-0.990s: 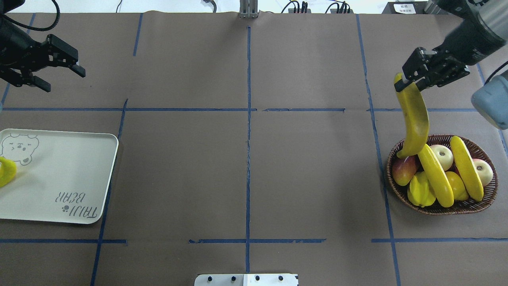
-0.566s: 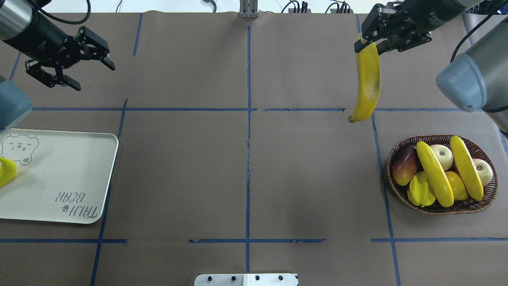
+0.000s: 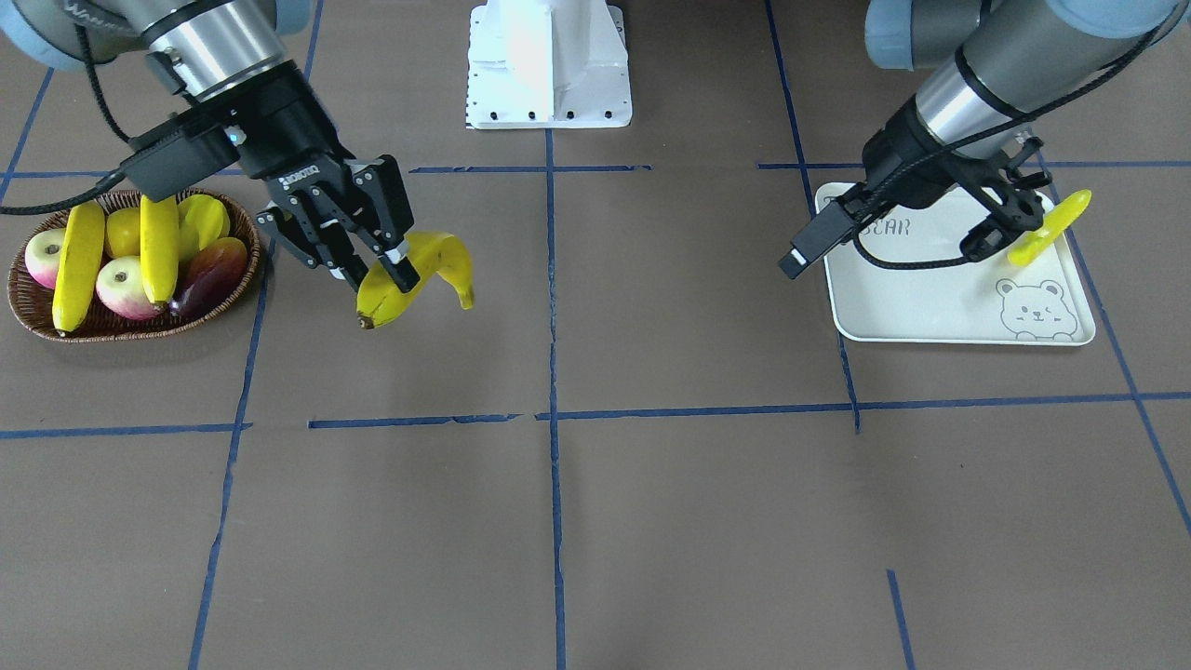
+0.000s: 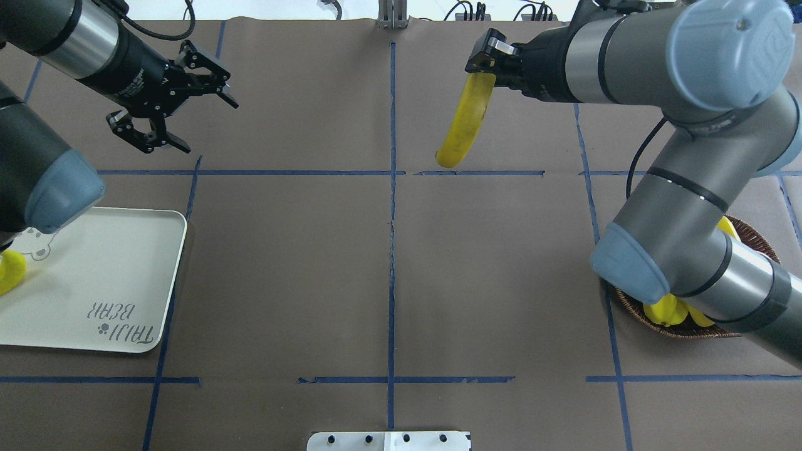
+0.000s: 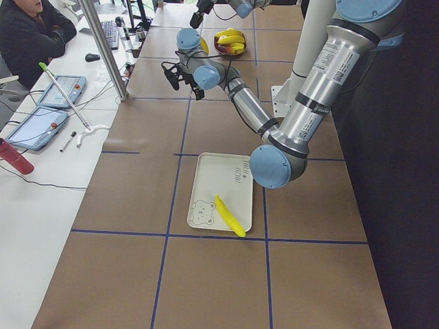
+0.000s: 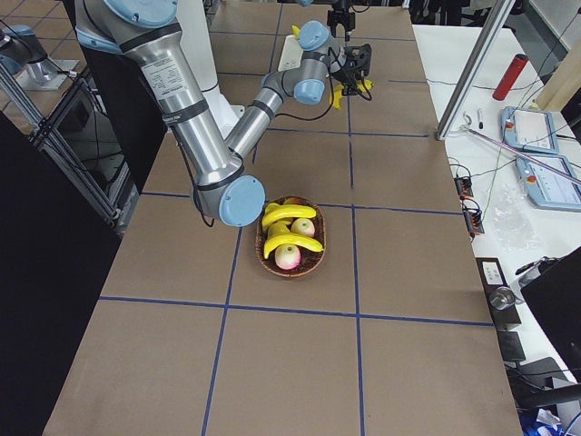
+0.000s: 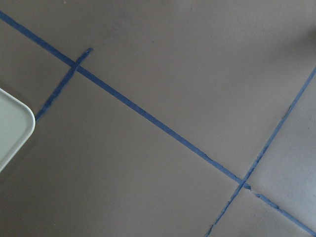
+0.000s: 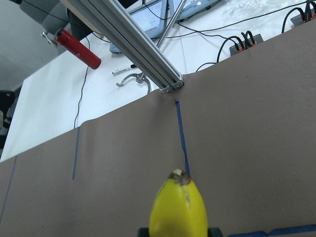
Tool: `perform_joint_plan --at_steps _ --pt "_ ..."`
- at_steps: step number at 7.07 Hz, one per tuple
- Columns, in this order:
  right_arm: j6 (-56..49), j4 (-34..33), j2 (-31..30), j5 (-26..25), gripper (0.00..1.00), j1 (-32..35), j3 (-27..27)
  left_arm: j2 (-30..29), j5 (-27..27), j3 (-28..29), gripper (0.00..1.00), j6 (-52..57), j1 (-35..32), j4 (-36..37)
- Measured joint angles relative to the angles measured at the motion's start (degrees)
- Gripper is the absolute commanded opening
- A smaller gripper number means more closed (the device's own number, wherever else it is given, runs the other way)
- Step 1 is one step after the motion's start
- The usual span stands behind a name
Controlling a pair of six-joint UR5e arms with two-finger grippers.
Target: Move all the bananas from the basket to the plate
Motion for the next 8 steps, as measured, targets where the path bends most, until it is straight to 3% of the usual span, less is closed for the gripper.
perform_joint_plan --at_steps 2,4,5,8 --pt "6.2 0.4 0.2 -11.5 0.00 -5.5 2.3 -0.4 7.7 0.7 1.00 -16.7 4.5 -10.9" --pt "8.2 0.0 0.4 -26.0 0.00 -12.7 3.1 -0.4 15.1 0.9 1.00 -34.1 8.0 -18.2" --pt "8.3 0.0 0.4 -30.1 0.00 -14.7 3.1 -1.0 16.3 1.0 1.00 -41.5 8.8 -19.4" --pt "7.9 0.1 0.9 -33.3 0.00 -16.4 2.9 -4.1 17.2 3.1 1.00 -56.9 11.6 -19.5"
